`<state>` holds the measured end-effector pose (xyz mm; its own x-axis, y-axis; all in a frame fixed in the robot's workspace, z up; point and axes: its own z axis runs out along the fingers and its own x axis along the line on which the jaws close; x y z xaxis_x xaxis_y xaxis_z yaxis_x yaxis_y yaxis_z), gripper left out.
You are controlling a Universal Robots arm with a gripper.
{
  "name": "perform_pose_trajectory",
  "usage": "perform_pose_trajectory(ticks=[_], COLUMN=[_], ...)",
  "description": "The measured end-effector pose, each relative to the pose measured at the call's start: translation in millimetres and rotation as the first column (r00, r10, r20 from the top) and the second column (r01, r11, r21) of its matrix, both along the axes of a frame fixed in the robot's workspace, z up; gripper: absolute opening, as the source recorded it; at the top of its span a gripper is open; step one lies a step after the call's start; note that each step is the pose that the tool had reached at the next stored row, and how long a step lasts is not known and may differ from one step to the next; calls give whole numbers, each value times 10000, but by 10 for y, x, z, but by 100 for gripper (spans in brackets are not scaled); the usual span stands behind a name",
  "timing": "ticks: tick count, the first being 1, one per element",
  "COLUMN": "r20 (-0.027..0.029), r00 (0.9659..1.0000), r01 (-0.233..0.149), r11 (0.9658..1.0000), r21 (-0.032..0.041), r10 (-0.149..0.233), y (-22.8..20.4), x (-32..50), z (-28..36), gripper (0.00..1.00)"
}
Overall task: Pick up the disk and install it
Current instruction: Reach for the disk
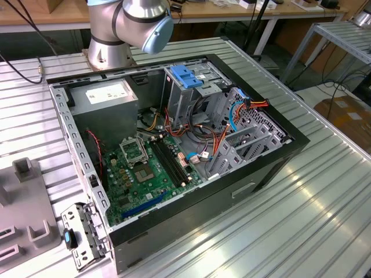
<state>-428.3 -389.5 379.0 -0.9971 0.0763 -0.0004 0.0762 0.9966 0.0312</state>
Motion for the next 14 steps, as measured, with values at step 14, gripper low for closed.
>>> perform_pose_trajectory(ticks=[14], r20=[125], r00=[9967], r01=[-798], r11=[9968], r21=[1], r10=[798], y=[13], x=[-11], z=[-2], gripper=[42])
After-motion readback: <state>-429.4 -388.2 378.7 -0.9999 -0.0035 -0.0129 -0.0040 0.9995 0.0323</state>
